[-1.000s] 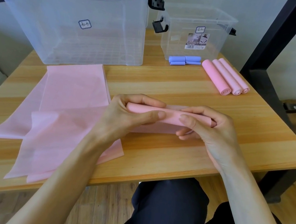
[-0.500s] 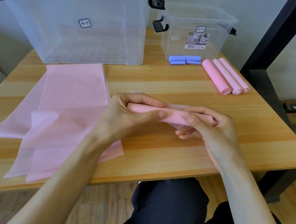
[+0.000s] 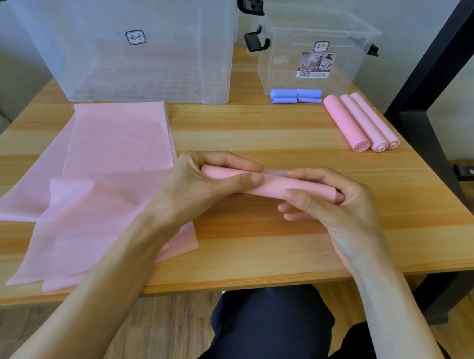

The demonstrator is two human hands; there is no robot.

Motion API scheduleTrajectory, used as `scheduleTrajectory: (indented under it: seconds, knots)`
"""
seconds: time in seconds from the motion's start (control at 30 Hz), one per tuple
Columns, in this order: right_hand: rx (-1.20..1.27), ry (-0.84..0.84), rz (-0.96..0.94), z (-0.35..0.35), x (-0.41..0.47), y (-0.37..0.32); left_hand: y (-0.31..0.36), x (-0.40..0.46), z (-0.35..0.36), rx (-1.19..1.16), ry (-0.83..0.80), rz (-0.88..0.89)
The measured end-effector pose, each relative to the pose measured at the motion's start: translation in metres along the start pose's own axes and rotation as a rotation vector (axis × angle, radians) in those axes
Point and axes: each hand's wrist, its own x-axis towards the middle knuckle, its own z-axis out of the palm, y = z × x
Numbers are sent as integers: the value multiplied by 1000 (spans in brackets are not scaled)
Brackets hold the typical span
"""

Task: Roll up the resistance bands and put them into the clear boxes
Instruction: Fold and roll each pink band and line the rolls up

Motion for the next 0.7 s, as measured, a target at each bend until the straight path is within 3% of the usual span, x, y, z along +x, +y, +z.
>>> scheduleTrajectory:
  seconds: [0.1, 0.3, 0.5, 0.7]
  knots:
    - [1, -7, -18, -1, -1, -1, 1, 1, 0, -17, -3, -13]
    - [18, 59, 10, 0, 1, 1, 1, -3, 4, 172, 18, 146]
    - [13, -9, -12, -1, -1, 0, 0, 0, 2, 61, 62, 17]
    - [47, 66, 10, 0, 0, 1, 2, -2, 3, 78, 5, 107]
